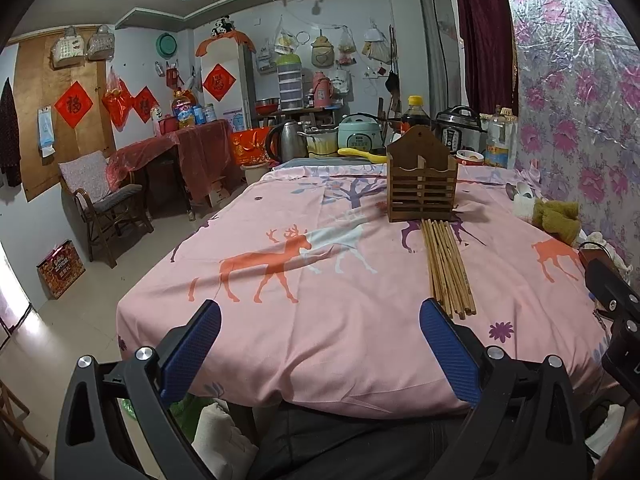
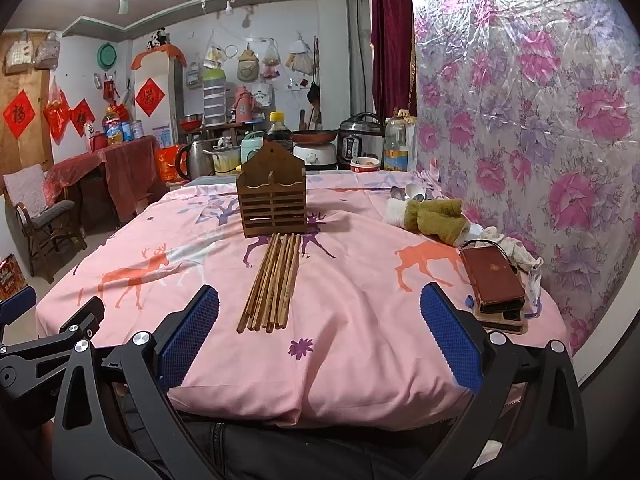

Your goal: Organize utensils

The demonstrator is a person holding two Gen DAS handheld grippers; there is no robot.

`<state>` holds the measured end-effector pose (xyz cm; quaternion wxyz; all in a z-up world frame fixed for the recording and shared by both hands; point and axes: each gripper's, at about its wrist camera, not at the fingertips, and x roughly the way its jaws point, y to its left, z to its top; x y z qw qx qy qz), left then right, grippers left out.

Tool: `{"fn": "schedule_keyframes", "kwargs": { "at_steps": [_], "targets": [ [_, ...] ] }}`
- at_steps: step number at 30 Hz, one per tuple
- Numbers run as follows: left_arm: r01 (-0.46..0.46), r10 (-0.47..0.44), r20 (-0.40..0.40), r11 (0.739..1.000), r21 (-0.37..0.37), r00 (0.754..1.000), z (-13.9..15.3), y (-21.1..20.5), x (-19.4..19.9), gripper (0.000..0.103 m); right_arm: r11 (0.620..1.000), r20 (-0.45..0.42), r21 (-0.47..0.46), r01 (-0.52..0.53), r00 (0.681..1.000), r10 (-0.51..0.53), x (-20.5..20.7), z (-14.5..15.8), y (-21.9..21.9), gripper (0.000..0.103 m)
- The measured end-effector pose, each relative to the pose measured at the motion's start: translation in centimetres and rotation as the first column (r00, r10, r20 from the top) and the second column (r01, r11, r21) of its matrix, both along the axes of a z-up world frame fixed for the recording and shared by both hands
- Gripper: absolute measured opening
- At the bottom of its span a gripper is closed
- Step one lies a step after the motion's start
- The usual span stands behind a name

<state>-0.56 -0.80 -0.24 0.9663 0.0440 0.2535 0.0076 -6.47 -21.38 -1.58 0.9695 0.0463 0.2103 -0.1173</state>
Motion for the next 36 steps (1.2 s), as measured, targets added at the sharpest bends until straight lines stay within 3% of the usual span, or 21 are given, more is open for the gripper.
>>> {"fn": "schedule_keyframes", "kwargs": {
  "at_steps": [36],
  "targets": [
    [-0.003, 0.003, 0.006, 1.0, -0.001, 1.0, 0.06, 0.04, -0.12, 0.098, 1.0, 0.002, 0.0, -0.001, 1.0, 0.001, -0.12, 0.19, -0.18, 0.097]
  ]
}}
